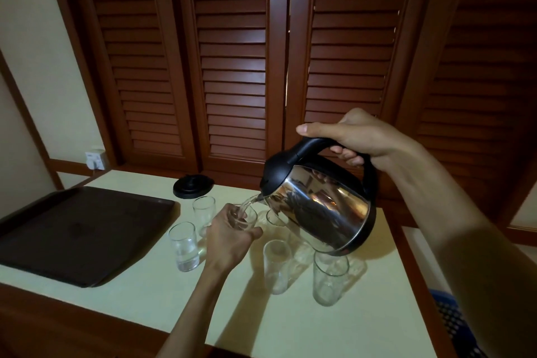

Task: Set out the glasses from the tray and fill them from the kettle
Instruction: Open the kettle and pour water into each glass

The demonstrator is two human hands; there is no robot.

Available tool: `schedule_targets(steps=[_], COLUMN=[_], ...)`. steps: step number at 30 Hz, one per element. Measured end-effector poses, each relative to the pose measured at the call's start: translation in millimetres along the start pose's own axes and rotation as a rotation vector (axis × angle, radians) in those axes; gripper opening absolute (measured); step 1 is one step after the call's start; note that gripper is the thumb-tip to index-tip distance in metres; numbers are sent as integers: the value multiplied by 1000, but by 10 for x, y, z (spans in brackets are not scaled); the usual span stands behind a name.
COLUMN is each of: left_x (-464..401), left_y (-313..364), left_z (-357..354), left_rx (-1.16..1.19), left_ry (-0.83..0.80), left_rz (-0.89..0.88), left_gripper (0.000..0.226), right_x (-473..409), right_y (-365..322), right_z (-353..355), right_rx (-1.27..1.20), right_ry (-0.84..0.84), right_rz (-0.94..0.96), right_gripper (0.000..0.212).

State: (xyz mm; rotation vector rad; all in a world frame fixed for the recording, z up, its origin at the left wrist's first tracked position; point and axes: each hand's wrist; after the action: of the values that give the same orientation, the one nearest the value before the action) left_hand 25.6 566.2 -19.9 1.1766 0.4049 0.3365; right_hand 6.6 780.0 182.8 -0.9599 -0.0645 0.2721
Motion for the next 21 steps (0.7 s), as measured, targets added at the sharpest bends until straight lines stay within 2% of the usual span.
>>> schedule_targets(steps=[13, 17, 21], left_x=[5, 40, 70], left_y=[-215, -212, -221], left_z=[-49, -51, -54], left_rx=[-16, -4, 10], left_ry=[-37, -49, -54], left_rz=[46, 65, 63], left_gripper=[40, 38, 31], right_x=[73, 107, 138], right_y=[-5, -20, -23], right_z=[137, 159, 171], right_rx=[-32, -37, -33], right_ry=[30, 51, 57], right_rz=[-7, 6, 0], right_gripper=[51, 58, 57])
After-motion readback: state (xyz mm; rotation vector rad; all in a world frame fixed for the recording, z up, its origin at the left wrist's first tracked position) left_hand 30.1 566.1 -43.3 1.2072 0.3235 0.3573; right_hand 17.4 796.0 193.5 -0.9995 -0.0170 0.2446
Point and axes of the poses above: each hand's wrist, its own x-axis away from the middle knuckle, its own z-axis out of the back of the hand, y = z × x, and after that the axes turned 3 degrees about x, right-handed
